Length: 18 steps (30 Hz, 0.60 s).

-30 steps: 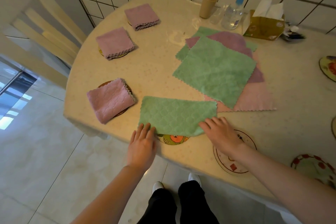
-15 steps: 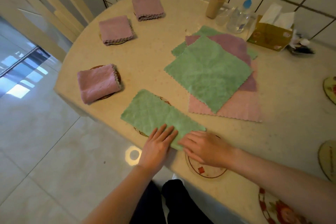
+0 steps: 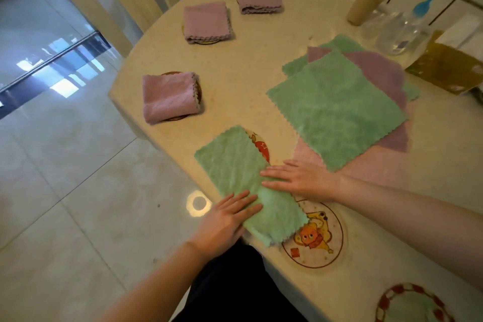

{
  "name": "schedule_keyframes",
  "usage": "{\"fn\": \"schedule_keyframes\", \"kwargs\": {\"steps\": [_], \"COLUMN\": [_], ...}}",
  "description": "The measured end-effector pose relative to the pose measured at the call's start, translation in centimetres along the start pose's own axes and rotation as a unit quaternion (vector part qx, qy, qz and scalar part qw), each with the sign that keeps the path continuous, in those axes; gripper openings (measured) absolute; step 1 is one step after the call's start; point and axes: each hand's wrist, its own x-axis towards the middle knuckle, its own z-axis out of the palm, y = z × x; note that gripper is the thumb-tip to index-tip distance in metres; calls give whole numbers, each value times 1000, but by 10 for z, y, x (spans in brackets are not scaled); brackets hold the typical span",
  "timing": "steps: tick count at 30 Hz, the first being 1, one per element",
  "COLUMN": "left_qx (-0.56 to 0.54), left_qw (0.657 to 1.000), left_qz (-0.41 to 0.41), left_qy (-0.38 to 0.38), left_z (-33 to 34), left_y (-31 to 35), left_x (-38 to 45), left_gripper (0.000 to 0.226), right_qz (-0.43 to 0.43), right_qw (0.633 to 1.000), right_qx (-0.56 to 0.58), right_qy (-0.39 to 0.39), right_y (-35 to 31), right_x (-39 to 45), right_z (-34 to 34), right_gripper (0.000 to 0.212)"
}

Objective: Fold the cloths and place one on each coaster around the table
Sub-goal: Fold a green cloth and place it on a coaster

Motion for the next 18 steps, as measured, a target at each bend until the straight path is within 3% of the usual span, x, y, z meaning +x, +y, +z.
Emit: {"fn": "schedule_keyframes", "kwargs": {"steps": [4,6,8,11,15,16,18], "left_qx": [-207,-295,-393,-512,-611,-626,-628], "left_qw": [972,940,888,784,653,631,616], "left_qz": [-109,-166,-232,-335,-409,-415,-425], "left_qy": [34,39,55,106,180,195,213], "left_z": [-22,-34,-43,-55,-58,-59,-56], "left_y": [1,-2,-8,-18,-24,-25,-26], "left_x": [2,7,15,26,36,37,38], "left_gripper": [43,40,21,37,19,18,18], "right_qz": [-14,-14,2,123,255,262,270], "right_qw": [998,995,982,918,781,764,769], "right_qx": [47,89,170,348,546,569,565], "right_qy": [25,49,79,147,166,154,132], "right_y": [9,17,22,17,15,17,20], "right_x": [3,4,9,24,53,59,69], "right_z": [-5,-7,-13,-32,-44,-44,-41], "right_gripper": [65,59,51,24,14,13,12]}}
